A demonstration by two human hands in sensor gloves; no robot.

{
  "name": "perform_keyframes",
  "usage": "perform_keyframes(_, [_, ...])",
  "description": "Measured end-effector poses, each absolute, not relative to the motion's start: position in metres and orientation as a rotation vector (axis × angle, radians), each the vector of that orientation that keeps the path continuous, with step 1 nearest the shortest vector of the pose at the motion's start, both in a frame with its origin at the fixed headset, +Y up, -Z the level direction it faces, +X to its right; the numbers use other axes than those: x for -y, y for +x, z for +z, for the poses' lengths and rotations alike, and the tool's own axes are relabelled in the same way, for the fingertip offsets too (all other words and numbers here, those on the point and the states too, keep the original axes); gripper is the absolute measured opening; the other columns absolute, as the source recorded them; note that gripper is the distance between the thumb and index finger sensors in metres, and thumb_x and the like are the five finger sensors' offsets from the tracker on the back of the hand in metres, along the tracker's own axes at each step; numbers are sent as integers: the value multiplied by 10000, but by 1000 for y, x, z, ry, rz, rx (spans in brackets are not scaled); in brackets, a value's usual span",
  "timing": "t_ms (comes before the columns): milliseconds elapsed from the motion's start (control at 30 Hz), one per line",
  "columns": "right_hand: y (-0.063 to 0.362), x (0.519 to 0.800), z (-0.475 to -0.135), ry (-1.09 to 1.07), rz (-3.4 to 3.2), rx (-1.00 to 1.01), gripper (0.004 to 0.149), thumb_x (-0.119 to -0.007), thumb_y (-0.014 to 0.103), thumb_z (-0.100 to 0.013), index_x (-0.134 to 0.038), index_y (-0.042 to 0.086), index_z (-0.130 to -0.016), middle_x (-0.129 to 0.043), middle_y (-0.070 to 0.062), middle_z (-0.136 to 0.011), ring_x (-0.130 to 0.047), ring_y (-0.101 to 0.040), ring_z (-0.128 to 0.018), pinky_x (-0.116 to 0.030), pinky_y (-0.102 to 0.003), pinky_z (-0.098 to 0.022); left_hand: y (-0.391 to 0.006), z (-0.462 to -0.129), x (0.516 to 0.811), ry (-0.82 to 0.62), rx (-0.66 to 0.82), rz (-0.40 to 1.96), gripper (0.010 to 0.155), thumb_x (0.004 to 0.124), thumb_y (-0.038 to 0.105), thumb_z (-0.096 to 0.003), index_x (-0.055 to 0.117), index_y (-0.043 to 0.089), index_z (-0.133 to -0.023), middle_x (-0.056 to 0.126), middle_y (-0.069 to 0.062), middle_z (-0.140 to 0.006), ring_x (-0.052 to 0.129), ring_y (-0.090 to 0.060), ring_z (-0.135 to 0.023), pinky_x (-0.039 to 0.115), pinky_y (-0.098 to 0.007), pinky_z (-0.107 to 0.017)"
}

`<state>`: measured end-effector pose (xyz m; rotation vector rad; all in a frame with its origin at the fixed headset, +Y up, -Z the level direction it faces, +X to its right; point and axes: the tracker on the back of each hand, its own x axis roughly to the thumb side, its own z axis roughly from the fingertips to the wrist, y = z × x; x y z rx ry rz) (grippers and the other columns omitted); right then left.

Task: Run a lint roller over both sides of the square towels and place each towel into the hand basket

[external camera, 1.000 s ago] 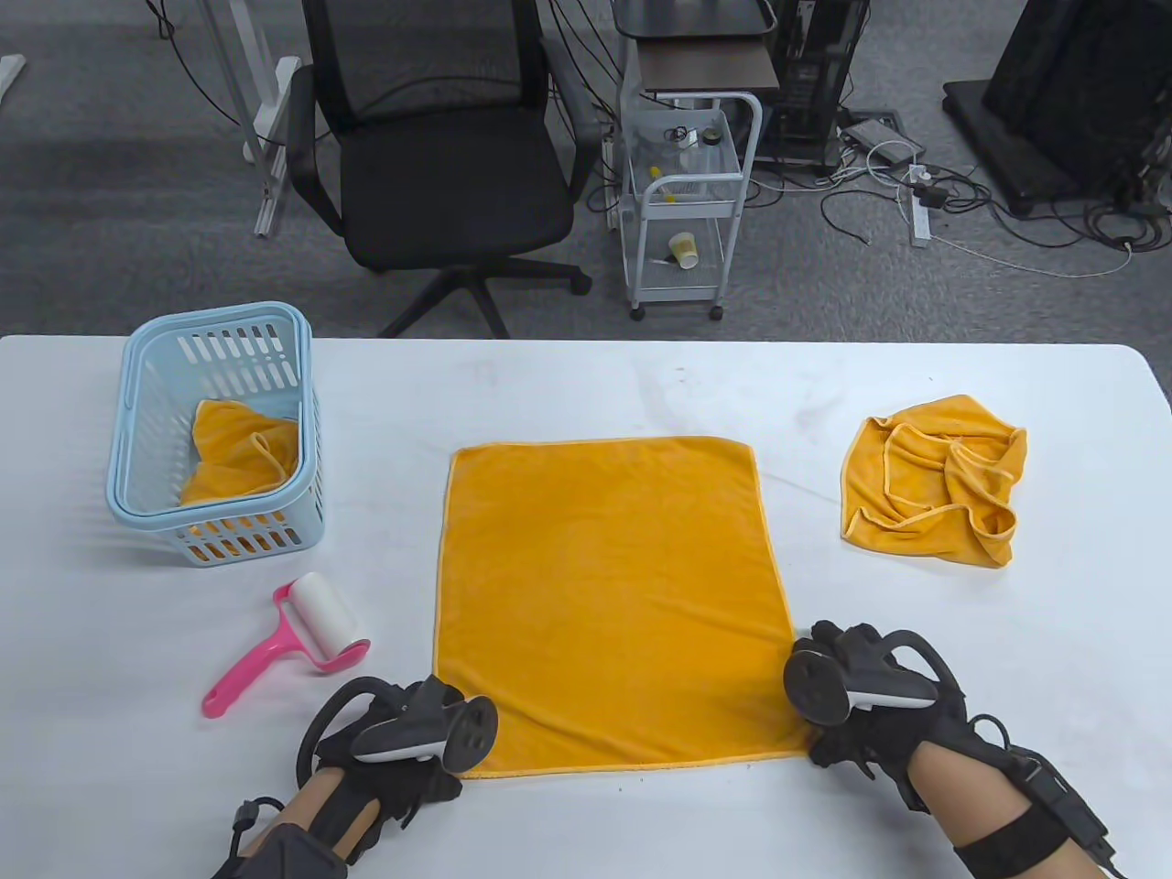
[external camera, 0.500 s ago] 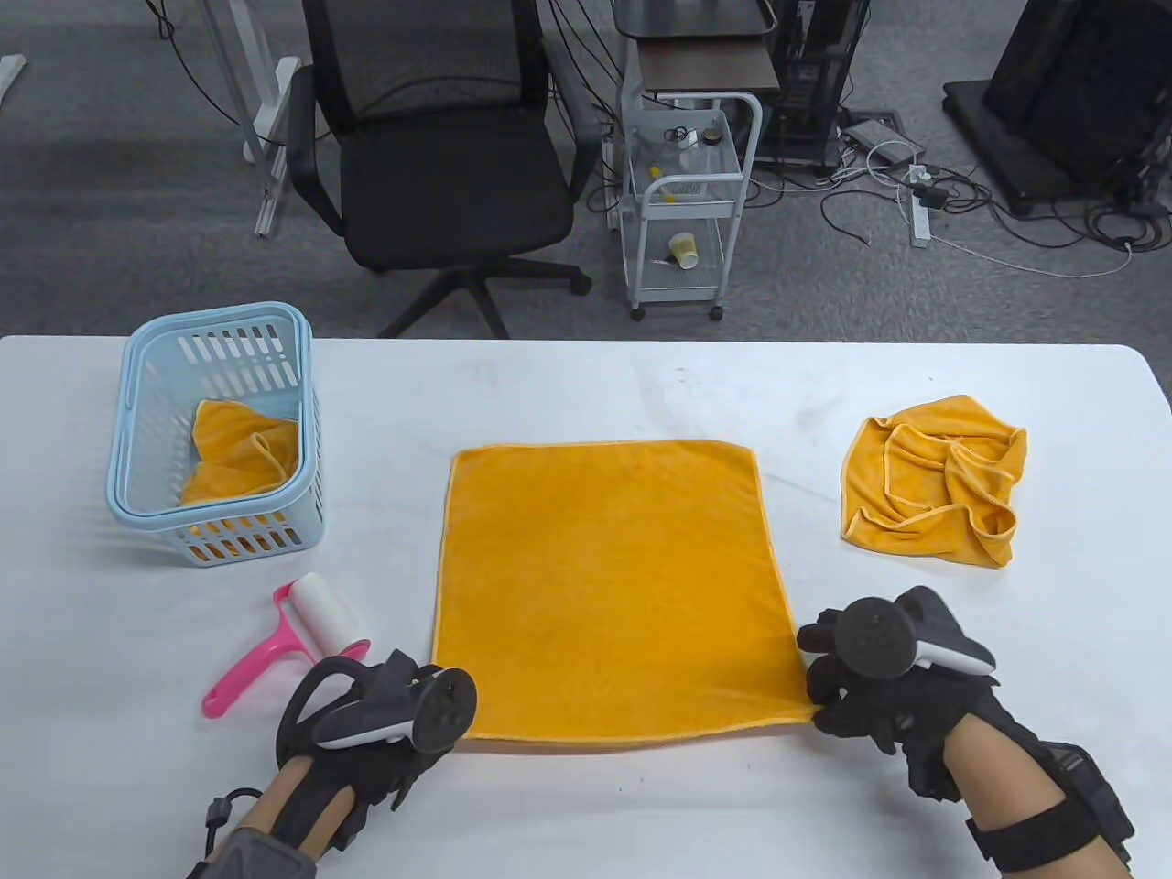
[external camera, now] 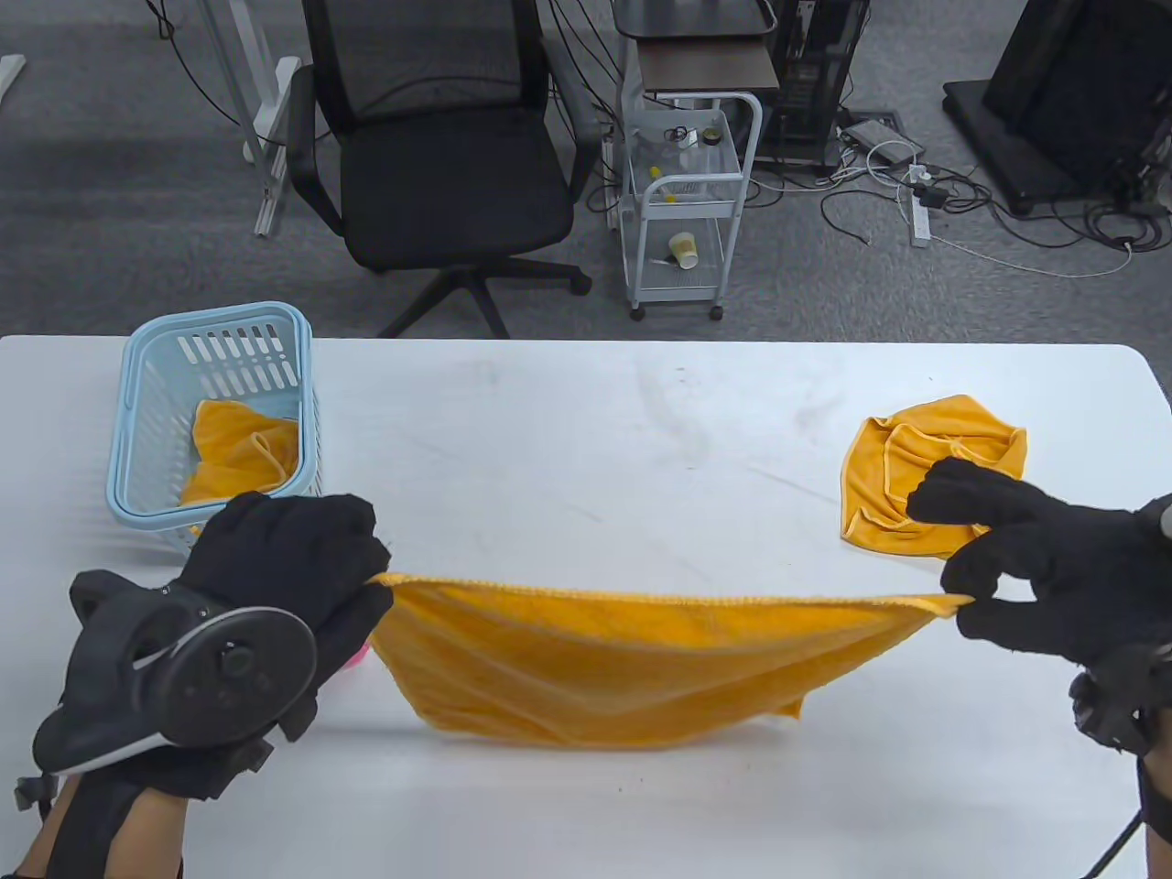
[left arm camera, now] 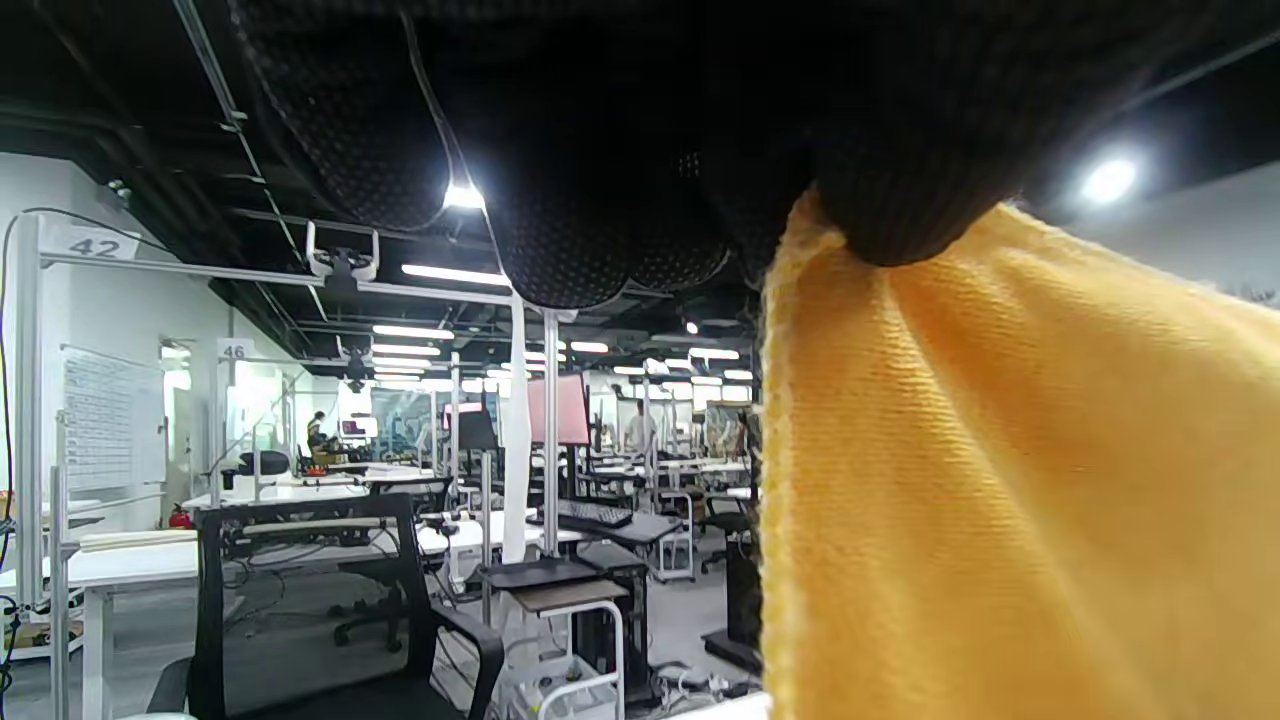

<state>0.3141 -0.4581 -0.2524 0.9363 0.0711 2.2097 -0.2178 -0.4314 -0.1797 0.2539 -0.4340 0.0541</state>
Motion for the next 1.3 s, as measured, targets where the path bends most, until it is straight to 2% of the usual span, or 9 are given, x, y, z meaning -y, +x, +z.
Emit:
perform_keyframes(67, [317, 455, -273, 882, 2159, -112, 405, -971, 430, -450, -941, 153, -744, -664, -168, -1112, -497, -500, -1062, -494, -730, -694, -216, -201, 432, 223, 405, 51, 382, 815, 486, -504, 848, 299, -835, 813, 40, -1035, 905, -302, -916, 663, -649, -726])
perform_keyframes(167, [317, 477, -311, 776, 2121, -231, 403, -969, 427, -453, -937, 156, -749, -668, -173, -1108, -501, -501, -1059, -492, -732, -692, -213, -246, 458, 143, 355, 72, 377, 829, 489, -495, 848, 317, -830, 811, 47, -1035, 900, -295, -921, 660, -649, -728])
perform_keyframes(367, [308, 595, -395, 469, 2118, -546, 392, -961, 417, -461, -911, 187, -775, -657, -179, -1105, -498, -510, -1050, -484, -736, -685, -199, -333, 570, -125, 251, 89, 368, 833, 474, -490, 815, 360, -839, 802, 50, -1026, 906, -280, -891, 692, -605, -717])
perform_keyframes(567, [285, 715, -440, 166, 2146, -809, 395, -952, 402, -471, -889, 179, -790, -640, -188, -1100, -506, -511, -1039, -489, -727, -684, -184, -384, 693, -312, 84, 23, 371, 826, 452, -488, 791, 366, -847, 793, 37, -1016, 933, -263, -828, 762, -534, -662])
perform_keyframes(767, [270, 758, -452, -53, 2226, -754, 410, -914, 413, -488, -853, 172, -815, -629, -185, -1089, -524, -499, -1023, -510, -701, -689, -186, -406, 754, -324, -95, 94, 383, 805, 452, -500, 759, 355, -868, 739, 18, -1062, 899, -288, -877, 753, -526, -671])
perform_keyframes(867, [267, 762, -450, -294, 2284, -490, 620, -805, 489, -505, -686, 157, -1014, -530, -203, -1112, -486, -506, -1017, -532, -677, -681, -185, -409, 764, -301, -150, 107, 593, 781, 465, -504, 575, 316, -1041, 554, -56, -1167, 823, -329, -958, 730, -524, -694])
perform_keyframes(967, [265, 759, -449, -282, 2334, -426, 646, -784, 493, -506, -644, 162, -1042, -490, -194, -1124, -448, -496, -1032, -510, -680, -690, -181, -407, 762, -303, -115, 89, 589, 774, 467, -504, 586, 316, -1041, 575, -61, -1159, 821, -332, -960, 727, -525, -698])
perform_keyframes(1167, [266, 748, -426, -47, 2467, -466, 781, -835, 530, -470, -519, 206, -1106, -411, -195, -1146, -395, -500, -1045, -478, -695, -695, -194, -378, 731, -290, -19, 101, 616, 779, 519, -480, 608, 318, -1036, 597, -45, -1156, 806, -343, -977, 718, -545, -697])
perform_keyframes(1300, [268, 745, -391, 170, 2660, -518, 902, -878, 563, -433, -419, 223, -1131, -336, -194, -1164, -350, -505, -1056, -454, -711, -698, -227, -336, 705, -254, 20, -3, 670, 802, 576, -445, 622, 316, -1036, 622, -36, -1152, 802, -349, -985, 707, -562, -701])
